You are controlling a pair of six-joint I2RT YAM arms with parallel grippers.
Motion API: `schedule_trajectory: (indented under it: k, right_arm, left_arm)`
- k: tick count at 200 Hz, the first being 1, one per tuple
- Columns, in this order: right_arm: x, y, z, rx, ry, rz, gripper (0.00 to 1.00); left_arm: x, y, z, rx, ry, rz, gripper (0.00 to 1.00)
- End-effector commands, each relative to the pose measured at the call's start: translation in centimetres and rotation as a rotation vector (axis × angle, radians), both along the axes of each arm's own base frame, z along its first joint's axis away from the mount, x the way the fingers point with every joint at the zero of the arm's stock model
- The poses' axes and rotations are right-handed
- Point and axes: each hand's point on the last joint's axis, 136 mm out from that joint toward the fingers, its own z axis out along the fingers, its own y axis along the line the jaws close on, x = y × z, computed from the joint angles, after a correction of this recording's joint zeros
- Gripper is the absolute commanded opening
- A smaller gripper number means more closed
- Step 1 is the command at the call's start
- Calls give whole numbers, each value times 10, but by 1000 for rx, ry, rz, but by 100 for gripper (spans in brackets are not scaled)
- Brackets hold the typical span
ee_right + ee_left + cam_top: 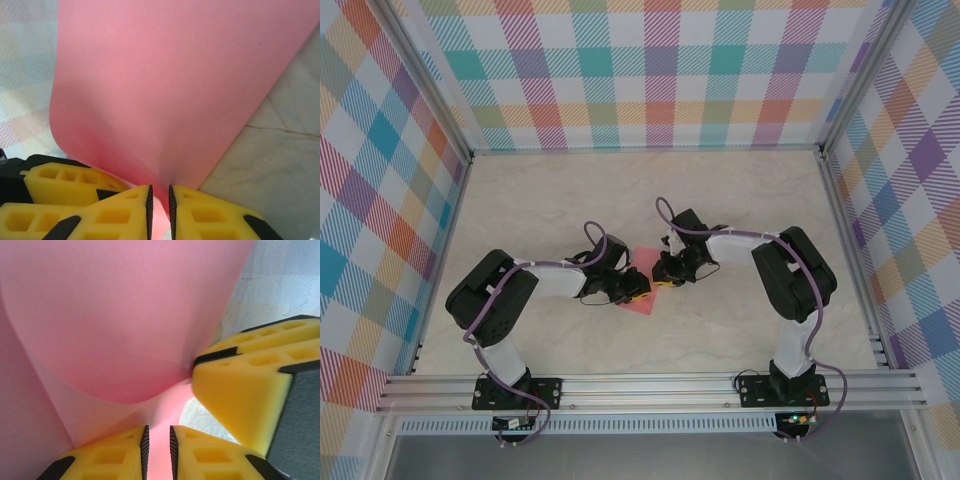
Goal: Fold a paper plane with a square sheet of paper (pick it up from the middle)
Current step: Fold the triangle a second time at the center of the table.
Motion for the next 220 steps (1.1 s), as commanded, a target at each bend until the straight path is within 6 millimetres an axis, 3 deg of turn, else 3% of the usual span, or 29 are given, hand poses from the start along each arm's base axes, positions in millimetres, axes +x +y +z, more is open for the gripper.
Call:
schedule_trajectory:
  k: [1, 24, 71, 136, 220]
  right_arm:
    - [10, -7, 26, -19, -105, -21, 20]
    - [6, -6, 28, -3, -98, -12, 18]
    - [-6, 4, 18, 55, -25, 19, 7]
    - [-10, 13, 7, 58, 17, 53, 5]
    - [-11, -7, -17, -78, 32, 30, 5]
  left_arm:
    - [-5, 6, -12, 57, 28, 2, 21]
    - [-5, 6, -14, 62, 30, 3, 21]
    - [-5, 7, -14, 64, 31, 6, 20]
    - [-5, 8, -15, 69, 33, 11, 19]
    - [0, 3, -2, 50, 9, 4, 19]
